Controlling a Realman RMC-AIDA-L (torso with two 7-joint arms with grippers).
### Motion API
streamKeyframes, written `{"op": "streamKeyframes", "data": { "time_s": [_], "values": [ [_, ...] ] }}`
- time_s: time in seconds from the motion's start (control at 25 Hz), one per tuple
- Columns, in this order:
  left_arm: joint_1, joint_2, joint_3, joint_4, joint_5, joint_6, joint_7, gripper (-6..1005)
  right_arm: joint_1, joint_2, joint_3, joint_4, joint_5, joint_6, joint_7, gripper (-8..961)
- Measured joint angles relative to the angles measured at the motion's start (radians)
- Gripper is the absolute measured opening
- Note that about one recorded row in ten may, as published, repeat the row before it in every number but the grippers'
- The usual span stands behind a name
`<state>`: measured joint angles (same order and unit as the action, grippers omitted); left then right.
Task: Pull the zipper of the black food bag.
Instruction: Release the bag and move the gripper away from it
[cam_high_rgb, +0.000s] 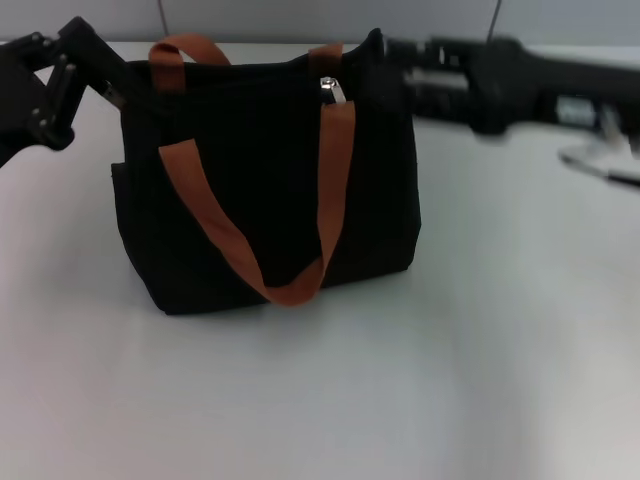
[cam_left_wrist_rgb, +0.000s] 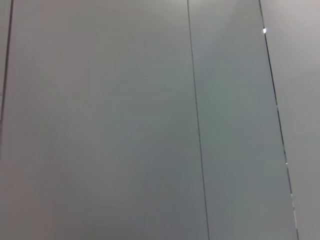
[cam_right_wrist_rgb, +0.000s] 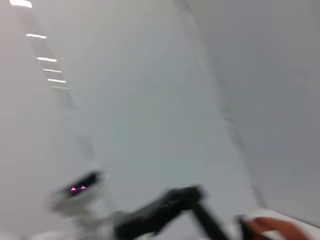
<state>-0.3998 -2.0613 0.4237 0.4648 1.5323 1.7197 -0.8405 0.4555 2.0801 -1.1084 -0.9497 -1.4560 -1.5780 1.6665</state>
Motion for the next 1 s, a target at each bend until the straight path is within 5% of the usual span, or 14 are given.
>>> {"op": "streamKeyframes", "data": {
  "time_s": [0.2, 0.36, 0.52, 0.88, 1.0],
  "values": [
    [0.012, 0.0, 0.007, -0.005, 0.007, -0.003, 0.0, 24, -0.004, -0.015, 0.065, 0.236, -0.028, -0.192, -0.349, 543],
    [0.012, 0.0, 0.031, -0.011, 0.012, -0.009, -0.004, 24, -0.004, -0.025, 0.066, 0.35, -0.104, -0.186, -0.489, 700],
    [0.015, -0.001, 0.044, -0.011, 0.014, -0.025, -0.035, 24, -0.004, -0.012, 0.067, 0.441, -0.178, -0.126, -0.608, 810],
    [0.037, 0.005, 0.052, -0.007, 0.023, -0.033, -0.104, 24, -0.01, -0.001, 0.057, 0.486, -0.186, -0.114, -0.683, 810],
    [0.047, 0.03, 0.069, 0.013, 0.046, -0.03, -0.166, 227, -0.013, -0.001, 0.056, 0.491, -0.187, -0.117, -0.684, 810]
  ]
}}
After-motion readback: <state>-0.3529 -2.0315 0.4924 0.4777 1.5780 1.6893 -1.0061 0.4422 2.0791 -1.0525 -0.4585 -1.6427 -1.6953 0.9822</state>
